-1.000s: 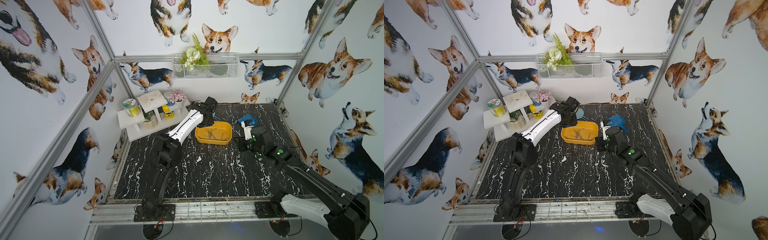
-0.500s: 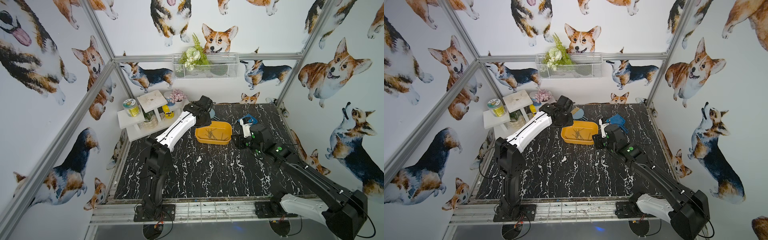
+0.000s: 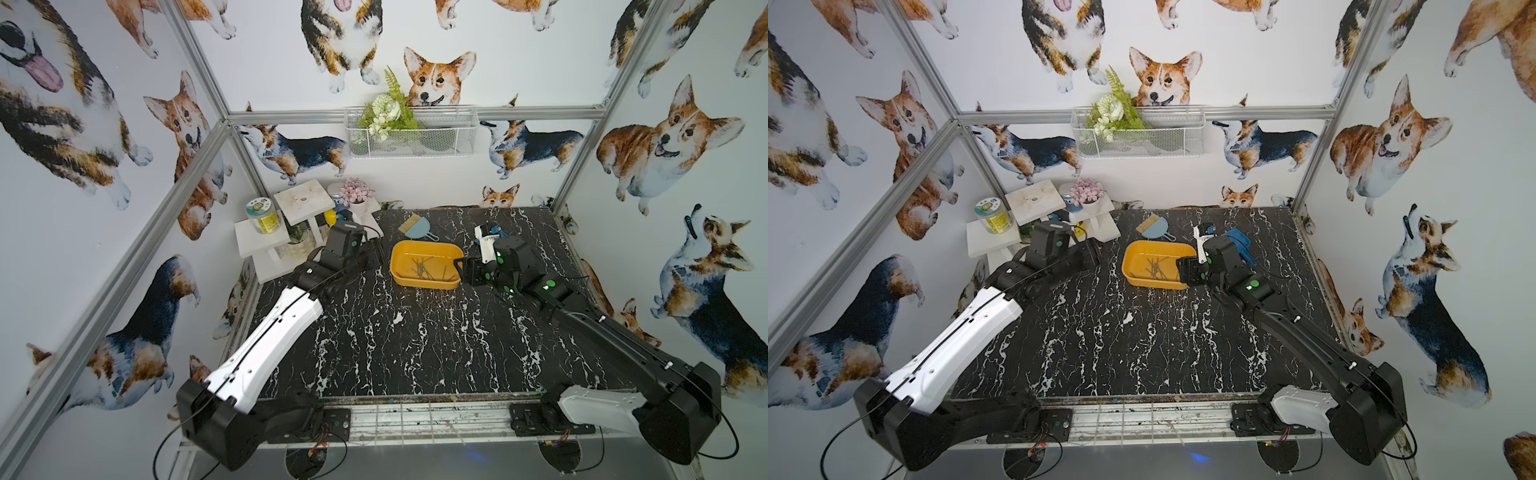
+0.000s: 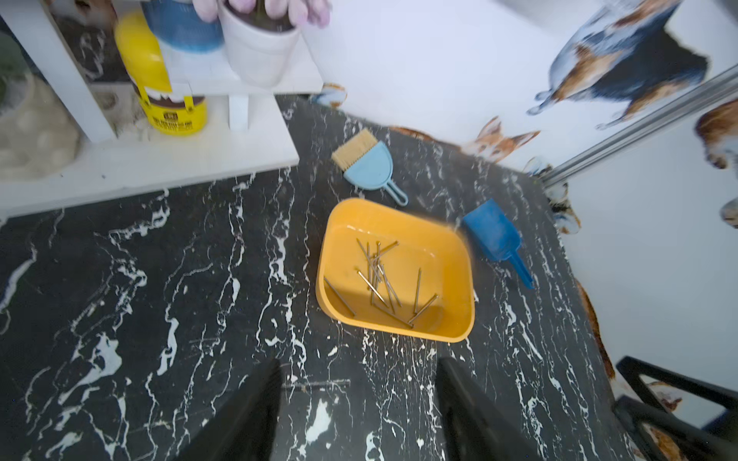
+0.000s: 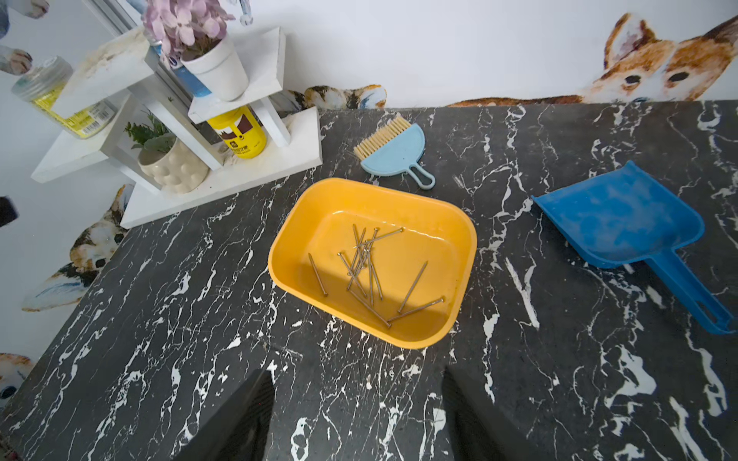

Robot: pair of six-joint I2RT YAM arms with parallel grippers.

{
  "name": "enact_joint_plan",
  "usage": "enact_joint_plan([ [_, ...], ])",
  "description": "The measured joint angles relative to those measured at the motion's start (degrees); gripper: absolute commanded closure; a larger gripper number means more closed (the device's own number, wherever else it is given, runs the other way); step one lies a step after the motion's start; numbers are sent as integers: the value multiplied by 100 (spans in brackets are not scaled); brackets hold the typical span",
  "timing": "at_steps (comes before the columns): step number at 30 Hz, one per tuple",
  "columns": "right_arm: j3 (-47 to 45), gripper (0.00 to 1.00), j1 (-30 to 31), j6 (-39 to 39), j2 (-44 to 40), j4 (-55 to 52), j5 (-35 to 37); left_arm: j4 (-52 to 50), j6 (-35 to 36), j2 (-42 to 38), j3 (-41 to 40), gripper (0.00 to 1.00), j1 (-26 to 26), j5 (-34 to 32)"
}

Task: Put the nails on the desktop into the storage box
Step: Place the nail in the storage box, then reset both arms

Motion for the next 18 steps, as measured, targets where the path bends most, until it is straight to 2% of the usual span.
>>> enact_joint_plan([
  [1, -37, 18, -2, -9, -11, 157, 13, 122, 70, -286, -164, 0, 13, -144],
  [3, -92, 0, -17, -20, -20, 380, 105, 431, 330, -772, -479, 0, 26, -404],
  [7, 111, 0, -22, -125, 190, 546, 415, 975, 1060, -1744, -1104, 0, 26, -691],
  [9, 302, 3, -22, -140, 376, 555, 632, 1547, 1270, -2404, -1694, 0, 26, -920],
  [12, 378, 2, -22, -197, 566, 595, 927, 2398, 1661, -3550, -2811, 0, 28, -1298],
  [15, 249, 2, -22, -293, 546, 739, 1110, 2658, 1943, -3735, -2986, 0, 28, -1768],
  [18, -212, 2, -22, -444, 225, 1342, 1241, 2769, 2151, -3799, -3265, 0, 28, -2074],
])
